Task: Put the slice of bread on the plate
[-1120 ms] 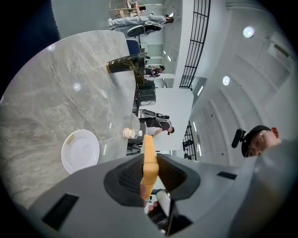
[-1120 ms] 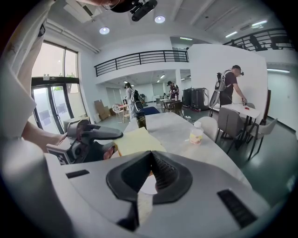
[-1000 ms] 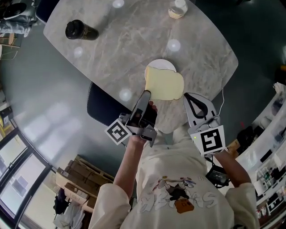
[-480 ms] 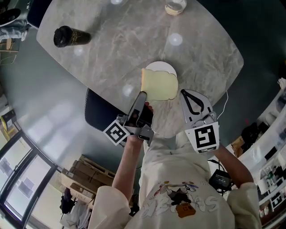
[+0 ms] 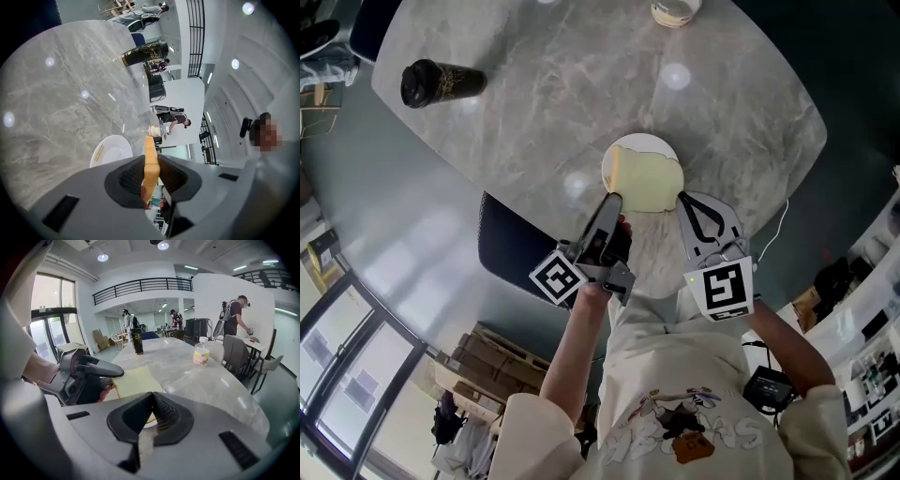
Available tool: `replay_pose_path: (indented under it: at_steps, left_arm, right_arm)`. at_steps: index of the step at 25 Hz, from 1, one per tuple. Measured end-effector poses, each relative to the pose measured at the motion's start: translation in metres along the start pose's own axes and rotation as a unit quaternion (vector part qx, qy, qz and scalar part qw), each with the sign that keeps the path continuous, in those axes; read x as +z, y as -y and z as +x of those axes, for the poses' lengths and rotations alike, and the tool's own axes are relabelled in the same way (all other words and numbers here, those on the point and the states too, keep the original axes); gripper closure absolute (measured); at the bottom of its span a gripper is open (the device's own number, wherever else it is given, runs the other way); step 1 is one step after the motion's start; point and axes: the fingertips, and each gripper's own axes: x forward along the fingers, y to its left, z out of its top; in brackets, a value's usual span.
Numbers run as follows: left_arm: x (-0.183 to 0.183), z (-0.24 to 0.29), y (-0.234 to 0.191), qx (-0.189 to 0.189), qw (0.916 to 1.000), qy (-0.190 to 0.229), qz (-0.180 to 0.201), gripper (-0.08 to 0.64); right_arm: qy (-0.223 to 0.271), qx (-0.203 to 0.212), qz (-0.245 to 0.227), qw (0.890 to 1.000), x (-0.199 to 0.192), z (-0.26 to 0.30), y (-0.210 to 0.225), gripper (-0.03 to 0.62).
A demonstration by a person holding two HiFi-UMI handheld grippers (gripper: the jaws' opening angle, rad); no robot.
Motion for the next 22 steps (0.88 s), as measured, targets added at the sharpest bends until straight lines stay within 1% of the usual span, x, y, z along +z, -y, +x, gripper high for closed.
replay_pose_path:
  at_steps: [2,4,6,10,11,14,16,18,22]
  left_arm:
    - [0.001,0.005,-0.006,0.007,1.0,0.001,0.005,0.466]
    - [0.001,0.01,-0.011,0.014,0.9999,0.004,0.004,0.466]
    - [0.001,0.013,-0.015,0.021,0.9998,0.003,0.006,0.466]
    - [0.002,0.017,-0.022,0.034,0.9993,0.002,0.012,0.466]
    - [0.003,0.017,-0.023,0.039,0.999,0.001,0.02,0.466]
    - [0.009,0.018,-0.022,0.049,0.995,-0.011,0.086,0.466]
    - [0.012,0.017,-0.023,0.066,0.9908,-0.012,0.117,0.465]
    - [0.015,0.017,-0.026,0.09,0.9835,-0.011,0.157,0.465]
    - [0.015,0.016,-0.03,0.126,0.9651,-0.014,0.229,0.464]
  right_arm:
    - [0.005,-0.01,0.003,1.0,-0.007,0.006,0.003,0.588]
    - [-0.002,-0.017,-0.013,1.0,-0.015,0.012,0.003,0.588]
    - [-0.01,-0.014,-0.021,1.0,-0.023,0.018,-0.001,0.588]
    - [-0.026,-0.011,-0.012,1.0,-0.036,0.03,-0.003,0.588]
    - [-0.029,-0.01,-0.011,0.999,-0.039,0.032,-0.003,0.588]
    - [-0.039,-0.002,-0.01,0.999,-0.045,0.038,-0.008,0.588]
    - [-0.046,0.002,-0.011,0.999,-0.049,0.042,-0.01,0.588]
    - [-0.053,0.007,-0.014,0.998,-0.056,0.047,-0.011,0.588]
    - [-0.056,0.009,-0.022,0.998,-0.062,0.052,-0.013,0.588]
